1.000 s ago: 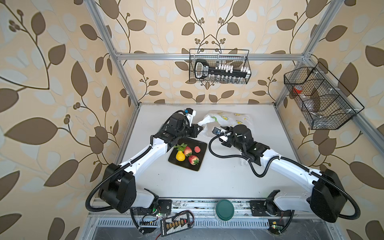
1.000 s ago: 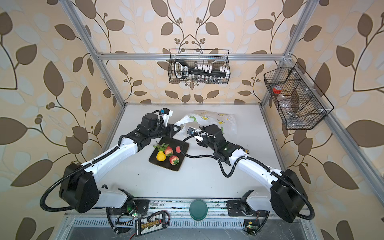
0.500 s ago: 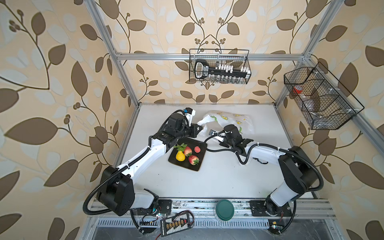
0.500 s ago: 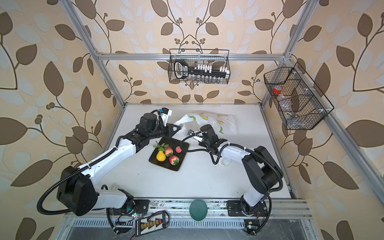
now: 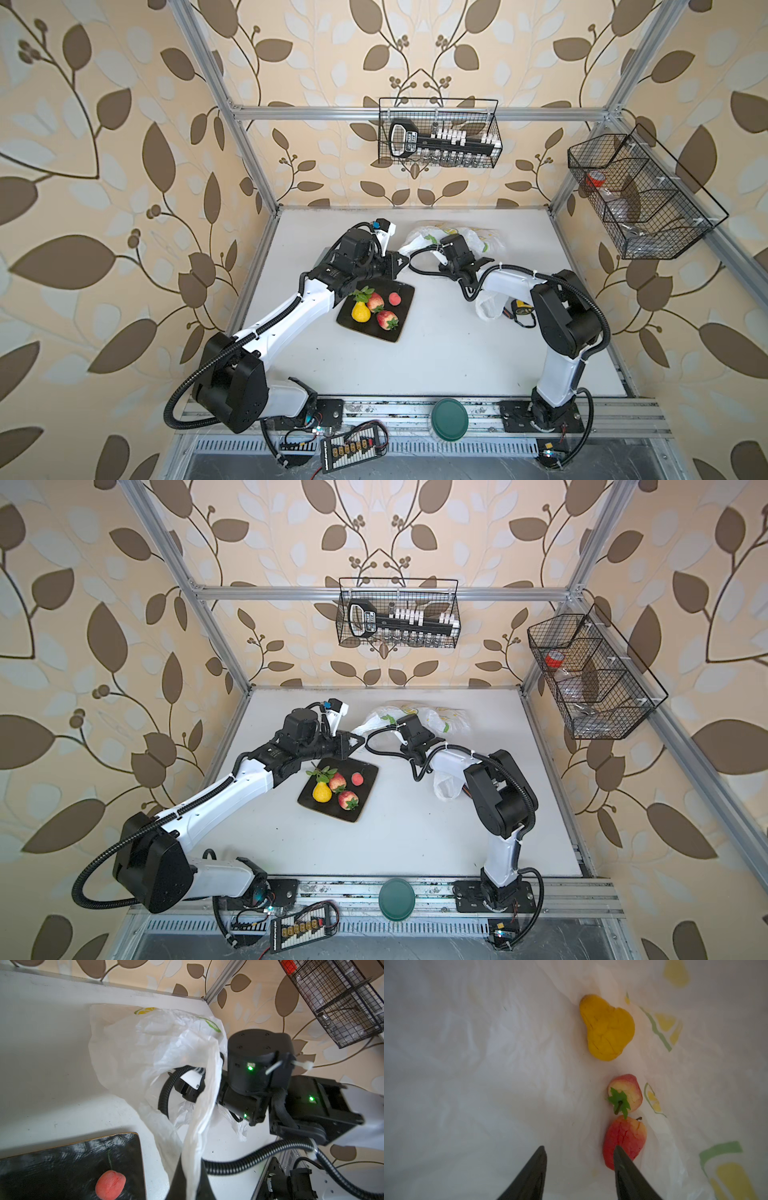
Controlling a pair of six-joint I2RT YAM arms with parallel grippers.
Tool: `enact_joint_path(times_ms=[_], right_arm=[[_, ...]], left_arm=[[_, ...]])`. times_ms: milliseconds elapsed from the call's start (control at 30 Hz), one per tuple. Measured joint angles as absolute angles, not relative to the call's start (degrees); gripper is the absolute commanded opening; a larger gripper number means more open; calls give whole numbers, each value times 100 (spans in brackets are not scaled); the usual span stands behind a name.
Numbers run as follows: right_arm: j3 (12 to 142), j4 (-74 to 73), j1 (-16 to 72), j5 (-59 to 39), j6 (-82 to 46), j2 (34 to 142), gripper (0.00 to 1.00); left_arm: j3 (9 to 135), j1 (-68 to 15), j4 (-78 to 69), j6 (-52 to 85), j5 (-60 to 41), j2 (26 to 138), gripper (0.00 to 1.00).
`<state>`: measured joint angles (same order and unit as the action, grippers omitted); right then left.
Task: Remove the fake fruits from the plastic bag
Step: 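Lower the open right gripper deep into the bag toward the remaining fruits, then close the right gripper on the red-yellow pear inside the bag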
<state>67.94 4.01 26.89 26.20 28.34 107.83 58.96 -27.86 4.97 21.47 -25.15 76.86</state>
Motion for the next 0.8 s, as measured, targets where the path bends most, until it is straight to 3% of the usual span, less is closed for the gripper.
enact_joint_path(times_ms=[133, 500, 800], right_arm=[[6803, 893, 2314, 2547, 1852, 10766, 76], [6803, 1420, 1326, 1190, -1927, 10562, 79], [7284, 1326, 1260, 1201, -3948, 10669, 85]], left_arm=[[5896, -2849, 495, 2152, -2512, 7666, 0], [5905, -3420, 270, 2340, -2357, 7634, 0], [5905, -3758, 161, 2403, -2353, 7673, 0]])
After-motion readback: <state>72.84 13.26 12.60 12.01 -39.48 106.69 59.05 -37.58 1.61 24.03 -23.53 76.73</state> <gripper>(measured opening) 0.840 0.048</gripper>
